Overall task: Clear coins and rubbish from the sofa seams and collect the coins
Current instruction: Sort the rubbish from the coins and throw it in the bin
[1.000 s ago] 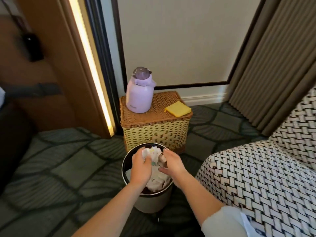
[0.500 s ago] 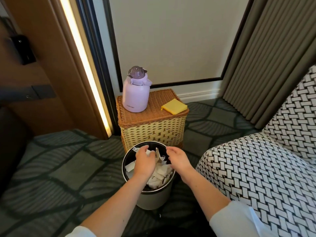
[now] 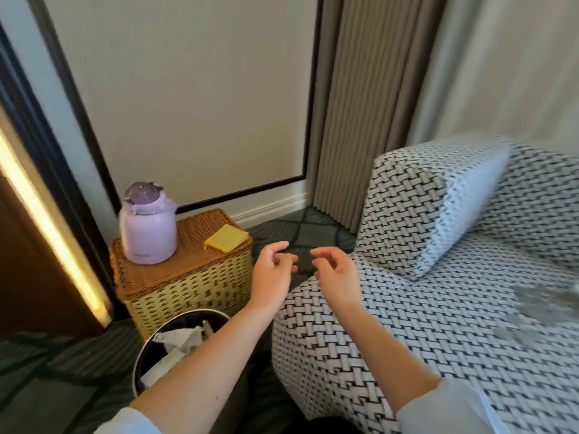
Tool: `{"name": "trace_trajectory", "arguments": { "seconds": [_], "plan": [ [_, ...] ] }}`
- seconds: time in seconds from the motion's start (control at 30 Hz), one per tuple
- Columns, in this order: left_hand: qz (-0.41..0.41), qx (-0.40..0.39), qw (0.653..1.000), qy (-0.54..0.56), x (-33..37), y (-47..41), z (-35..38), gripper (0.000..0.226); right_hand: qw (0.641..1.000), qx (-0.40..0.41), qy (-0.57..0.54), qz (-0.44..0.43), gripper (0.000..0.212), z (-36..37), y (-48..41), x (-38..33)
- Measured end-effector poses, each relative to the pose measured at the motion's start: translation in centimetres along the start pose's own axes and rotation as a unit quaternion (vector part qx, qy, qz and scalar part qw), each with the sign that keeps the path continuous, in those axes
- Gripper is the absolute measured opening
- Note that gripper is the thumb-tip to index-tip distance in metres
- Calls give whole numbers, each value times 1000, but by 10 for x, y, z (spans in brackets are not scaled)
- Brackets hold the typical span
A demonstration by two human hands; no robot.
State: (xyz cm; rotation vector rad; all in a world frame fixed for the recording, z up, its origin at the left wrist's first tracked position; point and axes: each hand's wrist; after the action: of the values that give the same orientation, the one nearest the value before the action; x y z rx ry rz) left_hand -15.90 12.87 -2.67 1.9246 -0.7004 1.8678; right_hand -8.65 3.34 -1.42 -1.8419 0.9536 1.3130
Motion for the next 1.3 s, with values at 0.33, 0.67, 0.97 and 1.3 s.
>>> {"name": "trace_trajectory", "arguments": {
  "seconds": [0.33,0.67,0.97,1.3],
  "plan": [
    [28,-199,979,23,42,36,160,19,982,187,24,22,18,-177,17,15],
    [48,-348,936,13,53,103,285,17,946,318,30,59,23,-306,64,49],
    [45,-416,908,-15,44,143,351,18,927,365,39,77,24,-375,82,91],
    [106,-406,904,-81,26,159,413,20,907,368,173,110,26,-423,81,137]
  ]
}}
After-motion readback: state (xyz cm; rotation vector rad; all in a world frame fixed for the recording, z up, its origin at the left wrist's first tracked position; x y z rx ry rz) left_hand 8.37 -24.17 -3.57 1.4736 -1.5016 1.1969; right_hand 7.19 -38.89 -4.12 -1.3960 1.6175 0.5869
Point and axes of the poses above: each hand's wrist, its own y-axis away from the middle knuckle, its own z-axis out of the palm, x = y × z, and after that the axes turned 1 degree about y, right-handed
